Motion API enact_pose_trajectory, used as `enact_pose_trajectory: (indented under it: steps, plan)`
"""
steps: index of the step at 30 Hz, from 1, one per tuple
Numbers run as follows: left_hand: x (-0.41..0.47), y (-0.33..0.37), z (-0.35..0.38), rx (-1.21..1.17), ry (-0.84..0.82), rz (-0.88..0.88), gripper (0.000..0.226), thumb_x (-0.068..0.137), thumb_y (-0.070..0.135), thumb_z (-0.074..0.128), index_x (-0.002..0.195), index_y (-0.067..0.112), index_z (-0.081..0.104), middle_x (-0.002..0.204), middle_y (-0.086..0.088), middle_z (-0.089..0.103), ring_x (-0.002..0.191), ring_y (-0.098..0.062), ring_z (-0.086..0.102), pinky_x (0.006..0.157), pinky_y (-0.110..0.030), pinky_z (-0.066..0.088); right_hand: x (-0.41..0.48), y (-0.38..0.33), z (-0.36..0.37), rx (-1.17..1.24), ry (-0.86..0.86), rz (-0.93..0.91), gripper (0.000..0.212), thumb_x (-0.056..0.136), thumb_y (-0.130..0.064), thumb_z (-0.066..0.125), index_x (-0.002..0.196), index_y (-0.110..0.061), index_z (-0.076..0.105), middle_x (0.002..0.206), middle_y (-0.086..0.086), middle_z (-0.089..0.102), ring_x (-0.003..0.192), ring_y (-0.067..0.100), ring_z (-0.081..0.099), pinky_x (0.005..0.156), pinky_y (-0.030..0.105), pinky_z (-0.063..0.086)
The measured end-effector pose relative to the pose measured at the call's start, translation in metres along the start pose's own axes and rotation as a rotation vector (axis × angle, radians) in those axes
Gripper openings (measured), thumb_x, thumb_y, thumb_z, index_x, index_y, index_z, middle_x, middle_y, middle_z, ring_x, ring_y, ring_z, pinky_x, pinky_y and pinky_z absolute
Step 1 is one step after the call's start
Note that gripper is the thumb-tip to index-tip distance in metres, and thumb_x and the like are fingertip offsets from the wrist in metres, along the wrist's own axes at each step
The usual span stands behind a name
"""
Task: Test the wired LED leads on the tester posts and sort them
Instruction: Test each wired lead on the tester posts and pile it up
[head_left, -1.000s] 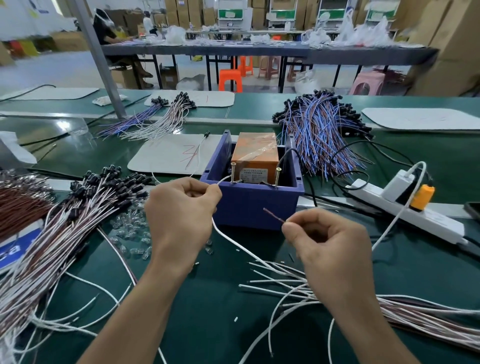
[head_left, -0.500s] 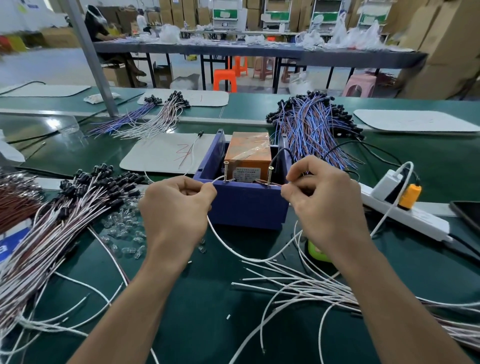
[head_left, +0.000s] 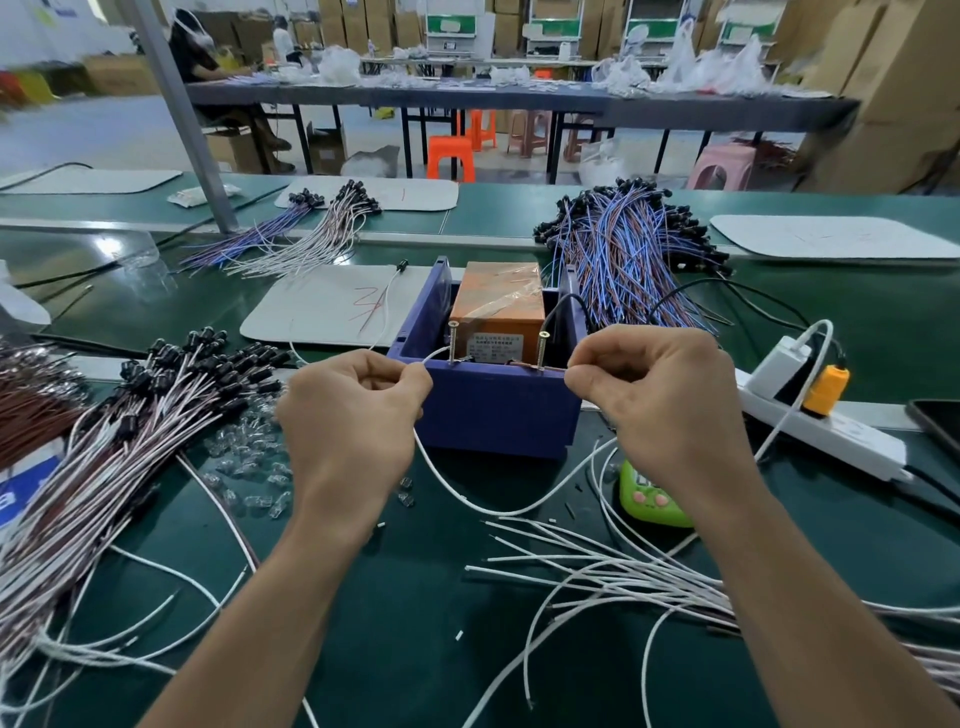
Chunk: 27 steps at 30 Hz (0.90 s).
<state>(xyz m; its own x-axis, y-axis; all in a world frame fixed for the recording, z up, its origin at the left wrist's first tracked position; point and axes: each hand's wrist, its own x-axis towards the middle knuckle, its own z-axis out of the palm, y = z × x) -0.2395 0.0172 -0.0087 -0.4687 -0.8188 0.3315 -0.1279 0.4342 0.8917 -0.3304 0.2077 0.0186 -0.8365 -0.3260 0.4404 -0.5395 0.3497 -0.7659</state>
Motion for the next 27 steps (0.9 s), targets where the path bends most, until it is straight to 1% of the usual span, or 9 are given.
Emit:
enact_pose_trajectory:
  steps: [4,7,11,13,16,17,20,24,27]
  plan:
    - [-0.0001,-0.0005,-0.0005,-0.009,-0.01,0.009,0.023,0.079,0.026,0.08,0.058,0.027,0.07,0.05,0.016,0.066,0.046,-0.002,0.064,0.046,-0.011,0.044,0.002,-0.0005,-0.0012,0.004,0.024,0.006,0.016,0.079,-0.012,0.084,0.071,-0.023,0.076,0.064,-0.013,0.072,0.059,0.01,0.067,0.063,0.026,0.054]
    - [0.0002,-0.0007,-0.0001,-0.008,-0.007,0.0,0.022,0.078,0.026,0.08,0.059,0.027,0.07,0.05,0.015,0.066,0.045,-0.002,0.063,0.049,-0.019,0.045,0.003,-0.0007,-0.0018,0.008,0.038,0.003,0.017,0.08,-0.012,0.084,0.07,-0.023,0.075,0.064,-0.013,0.071,0.059,0.01,0.066,0.063,0.027,0.054]
    - [0.0001,-0.0001,-0.0008,-0.012,-0.001,0.01,0.022,0.078,0.026,0.08,0.058,0.027,0.07,0.05,0.016,0.066,0.044,-0.001,0.061,0.044,-0.011,0.043,0.0042,-0.0005,-0.0019,-0.003,0.046,-0.014,0.017,0.08,-0.011,0.084,0.071,-0.023,0.075,0.066,-0.014,0.072,0.059,0.01,0.067,0.063,0.028,0.054]
    - [-0.0001,0.0002,-0.0009,-0.016,-0.004,0.012,0.021,0.078,0.026,0.08,0.059,0.027,0.07,0.05,0.015,0.066,0.043,0.0,0.06,0.044,-0.011,0.043,0.0049,0.0003,-0.0004,-0.011,0.054,-0.021,0.017,0.081,-0.012,0.083,0.071,-0.023,0.075,0.065,-0.014,0.071,0.058,0.009,0.066,0.061,0.025,0.054]
    - [-0.0001,-0.0002,-0.0011,-0.01,-0.008,0.006,0.022,0.079,0.027,0.08,0.059,0.027,0.07,0.051,0.015,0.066,0.043,-0.001,0.061,0.044,-0.011,0.043,0.0058,0.0022,0.0032,-0.02,0.079,-0.02,0.018,0.08,-0.013,0.083,0.07,-0.024,0.074,0.062,-0.017,0.069,0.056,0.006,0.064,0.055,0.013,0.048]
    - [-0.0004,-0.0002,-0.0012,-0.01,-0.008,0.005,0.022,0.079,0.027,0.08,0.059,0.027,0.071,0.051,0.015,0.066,0.044,-0.001,0.061,0.044,-0.011,0.043,0.006,0.0025,0.0043,-0.028,0.083,-0.021,0.018,0.081,-0.014,0.083,0.07,-0.025,0.075,0.063,-0.018,0.069,0.056,0.006,0.064,0.055,0.013,0.048]
    - [-0.0007,0.0007,-0.0017,-0.017,-0.006,0.004,0.021,0.079,0.026,0.079,0.06,0.026,0.071,0.051,0.015,0.066,0.042,0.0,0.059,0.045,-0.011,0.043,0.0066,0.0034,0.0063,-0.05,0.103,-0.035,0.016,0.081,-0.016,0.083,0.072,-0.026,0.076,0.063,-0.016,0.07,0.057,0.006,0.066,0.058,0.022,0.053]
    - [0.0,0.0008,-0.0013,-0.017,-0.014,-0.006,0.021,0.08,0.026,0.08,0.06,0.026,0.071,0.051,0.015,0.067,0.042,0.0,0.059,0.044,-0.011,0.043,0.0072,0.0002,0.007,-0.085,0.116,-0.054,0.016,0.081,-0.016,0.083,0.071,-0.026,0.076,0.059,-0.016,0.069,0.056,0.002,0.065,0.057,0.014,0.049]
    - [-0.0017,0.0011,-0.0037,-0.035,-0.017,-0.018,0.021,0.078,0.027,0.08,0.059,0.026,0.072,0.051,0.013,0.067,0.041,0.0,0.058,0.044,-0.015,0.044,0.0023,-0.0051,0.004,-0.092,0.102,-0.035,0.015,0.08,-0.015,0.083,0.07,-0.024,0.075,0.059,-0.016,0.069,0.055,0.003,0.065,0.057,0.012,0.047]
